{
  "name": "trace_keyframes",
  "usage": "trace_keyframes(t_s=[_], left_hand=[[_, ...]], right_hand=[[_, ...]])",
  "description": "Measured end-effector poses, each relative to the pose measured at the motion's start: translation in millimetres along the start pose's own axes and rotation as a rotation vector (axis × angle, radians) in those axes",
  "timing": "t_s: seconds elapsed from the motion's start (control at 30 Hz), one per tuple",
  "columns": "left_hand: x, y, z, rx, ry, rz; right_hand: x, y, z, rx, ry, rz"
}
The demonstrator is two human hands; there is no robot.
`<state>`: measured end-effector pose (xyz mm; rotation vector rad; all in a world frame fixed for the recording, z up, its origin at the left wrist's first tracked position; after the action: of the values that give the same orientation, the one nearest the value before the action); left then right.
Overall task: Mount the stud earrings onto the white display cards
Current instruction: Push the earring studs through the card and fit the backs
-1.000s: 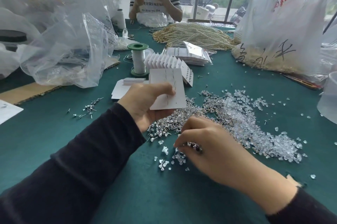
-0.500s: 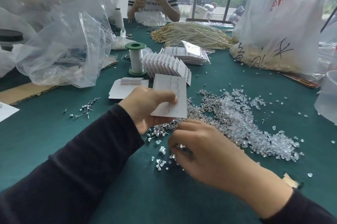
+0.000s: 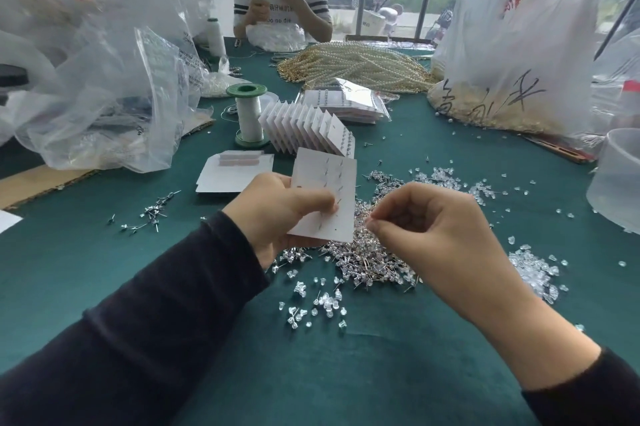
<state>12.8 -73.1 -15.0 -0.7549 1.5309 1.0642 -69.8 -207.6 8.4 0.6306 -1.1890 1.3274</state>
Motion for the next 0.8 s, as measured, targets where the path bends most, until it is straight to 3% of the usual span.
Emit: trace_keyframes(t_s=[0.13, 0.33, 0.8], left_hand=[[2.0, 3.5, -8.8, 0.050, -0.042, -0.025], [2.4, 6.1, -16.3, 0.104, -0.050, -0.081], [2.5, 3.8, -15.6, 0.087, -0.084, -0.138]], right_hand=[[2.9, 0.9, -0.1, -0.050, -0.018, 0.041], [13.3, 4.9, -6.8, -0.134, 0.265, 0.234], [12.4, 7.9, -10.8, -0.176, 0.382, 0.339]])
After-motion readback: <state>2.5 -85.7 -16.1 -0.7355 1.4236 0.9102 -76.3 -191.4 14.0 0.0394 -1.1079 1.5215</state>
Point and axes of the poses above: each hand's wrist, its own y-axis away from the middle knuckle, its own z-axis out of the back of the hand, x = y × z, the point moved 6 cm from there along -y, towards the middle knuckle, and after that the axes turned 2 degrees about -z, right-handed, at the moved point
